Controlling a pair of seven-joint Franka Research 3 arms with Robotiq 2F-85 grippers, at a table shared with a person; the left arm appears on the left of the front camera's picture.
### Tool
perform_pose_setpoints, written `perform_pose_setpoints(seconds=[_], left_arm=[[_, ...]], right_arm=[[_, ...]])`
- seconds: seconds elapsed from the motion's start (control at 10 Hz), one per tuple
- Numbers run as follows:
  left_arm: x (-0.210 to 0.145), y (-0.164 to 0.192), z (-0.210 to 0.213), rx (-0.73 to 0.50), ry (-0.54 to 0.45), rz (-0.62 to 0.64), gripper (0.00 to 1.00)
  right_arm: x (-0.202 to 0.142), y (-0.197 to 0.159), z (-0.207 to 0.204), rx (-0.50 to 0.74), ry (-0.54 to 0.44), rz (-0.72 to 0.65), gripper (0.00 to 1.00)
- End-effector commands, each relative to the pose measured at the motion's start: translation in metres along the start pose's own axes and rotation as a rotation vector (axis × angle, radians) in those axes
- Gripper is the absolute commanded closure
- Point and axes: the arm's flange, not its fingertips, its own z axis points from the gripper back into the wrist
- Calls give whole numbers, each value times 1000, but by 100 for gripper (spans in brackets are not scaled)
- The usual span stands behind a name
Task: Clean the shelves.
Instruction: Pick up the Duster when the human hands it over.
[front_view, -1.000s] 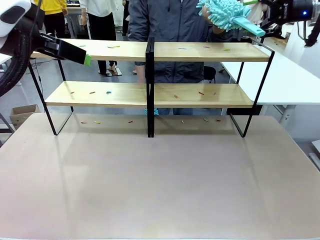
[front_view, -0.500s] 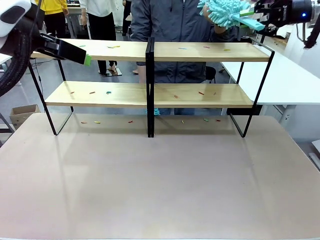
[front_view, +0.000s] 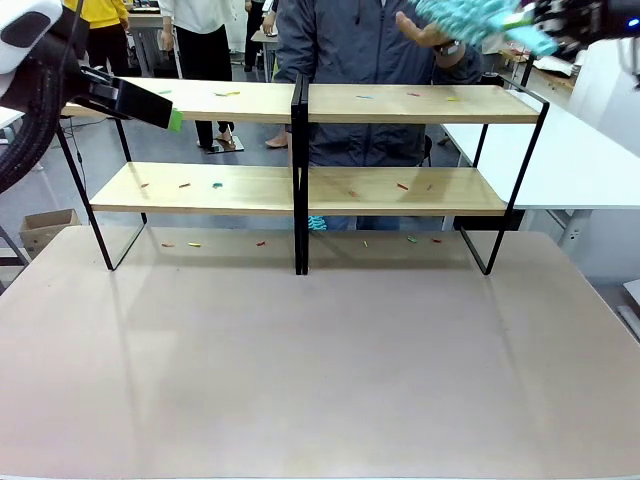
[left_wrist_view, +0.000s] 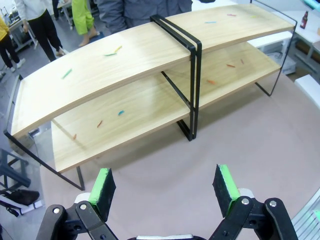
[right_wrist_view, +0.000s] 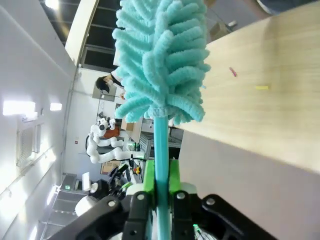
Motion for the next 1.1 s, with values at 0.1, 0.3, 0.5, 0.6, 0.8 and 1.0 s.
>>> perform_pose_setpoints(seconds=[0.1,0.3,0.5,0.6,0.8,1.0], left_arm=[[-2,0,-1,-1,-8,-1,0],[-2,0,-1,-1,-8,-1,0],[-2,0,-1,-1,-8,-1,0],[-2,0,-1,-1,-8,-1,0],[-2,0,-1,-1,-8,-1,0],[-2,0,-1,-1,-8,-1,0]], right_arm=[[-67,37,138,41,-35,-6,100],[-124,23,226,30,-143,-18,100],[-173,-12,268,-34,-255,-25,100],[-188,-32,271,-69,-239,-31,100],[-164,8,278,6,-217,-34,100],[-164,8,278,6,-217,-34,100]])
